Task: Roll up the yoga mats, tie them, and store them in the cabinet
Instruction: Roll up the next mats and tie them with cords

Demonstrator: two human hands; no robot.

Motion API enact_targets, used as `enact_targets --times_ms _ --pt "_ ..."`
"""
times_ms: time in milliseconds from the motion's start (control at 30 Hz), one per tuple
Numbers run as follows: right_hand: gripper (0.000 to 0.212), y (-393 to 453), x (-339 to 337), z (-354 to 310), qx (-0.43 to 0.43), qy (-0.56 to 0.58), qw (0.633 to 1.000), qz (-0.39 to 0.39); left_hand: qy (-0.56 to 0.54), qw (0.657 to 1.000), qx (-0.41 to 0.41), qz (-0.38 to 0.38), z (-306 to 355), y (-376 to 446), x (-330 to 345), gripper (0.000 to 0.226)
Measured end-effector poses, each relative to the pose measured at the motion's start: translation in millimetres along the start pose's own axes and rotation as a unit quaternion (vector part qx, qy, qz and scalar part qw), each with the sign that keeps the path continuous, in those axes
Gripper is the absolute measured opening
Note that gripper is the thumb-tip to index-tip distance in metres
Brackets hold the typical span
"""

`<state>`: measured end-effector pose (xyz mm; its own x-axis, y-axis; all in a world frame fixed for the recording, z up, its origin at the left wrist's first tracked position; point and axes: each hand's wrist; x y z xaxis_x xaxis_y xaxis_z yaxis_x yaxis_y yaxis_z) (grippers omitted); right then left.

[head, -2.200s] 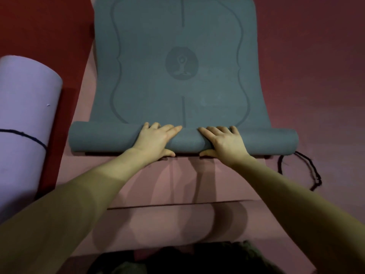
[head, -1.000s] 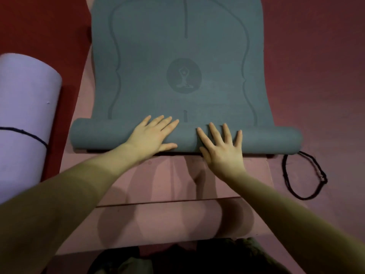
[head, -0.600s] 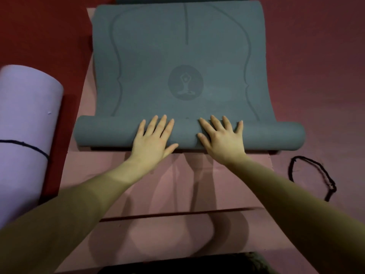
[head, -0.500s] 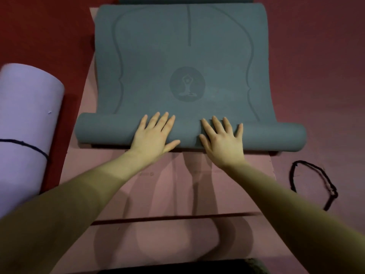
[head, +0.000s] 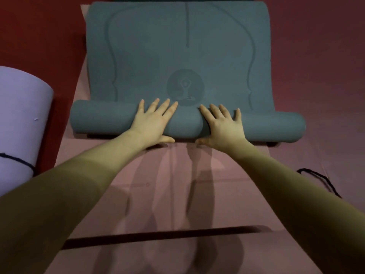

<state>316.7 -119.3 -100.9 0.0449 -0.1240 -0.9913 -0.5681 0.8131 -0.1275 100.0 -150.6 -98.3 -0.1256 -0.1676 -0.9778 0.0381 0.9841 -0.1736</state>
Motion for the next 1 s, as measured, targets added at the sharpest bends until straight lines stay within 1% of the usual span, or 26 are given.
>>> enact_targets --times_ms 100,200,400,600,800,867,1000 --pt "0.119 14.2 -1.1 8.0 -0.003 -0.011 1.000 -0.024 -0.004 1.000 -0.024 -0.010 -2.0 15.2 -1.1 0.117" --pt "0.119 16.6 -0.4 13.5 -0.020 -0.021 0.999 -0.022 -0.018 1.000 -0.023 -0.004 -4.2 19.0 0.6 0.117" --pt "0.103 3.8 11.9 10.8 -0.029 -0.020 0.998 0.059 -0.046 0.998 -0.007 0.051 -1.5 9.7 3.2 0.104" --pt "0.100 -30.0 18.3 12.6 -0.039 -0.034 0.989 0.141 -0.067 0.995 -0.003 0.068 20.2 -23.6 8.5 0.100" --pt "0.100 -73.5 23.5 -3.0 -0.040 -0.014 0.989 0.140 -0.069 0.987 0.031 0.142 29.7 -61.7 22.2 0.100" --pt "0.099 -85.3 21.9 -6.6 -0.047 -0.006 0.989 0.141 -0.072 0.986 0.042 0.142 32.1 -73.7 22.4 0.099" --pt "0.099 -106.2 19.3 -15.0 -0.061 0.013 0.989 0.133 -0.077 0.990 0.049 0.107 35.8 -96.9 21.3 0.098"
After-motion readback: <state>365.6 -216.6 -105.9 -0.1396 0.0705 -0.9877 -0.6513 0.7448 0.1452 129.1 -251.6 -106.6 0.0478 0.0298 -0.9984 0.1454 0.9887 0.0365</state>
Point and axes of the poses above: each hand's wrist, its own y-axis towards the middle knuckle, its own x-axis out of the palm, z = x × y, and after that the axes turned 9 degrees about -x, right-handed
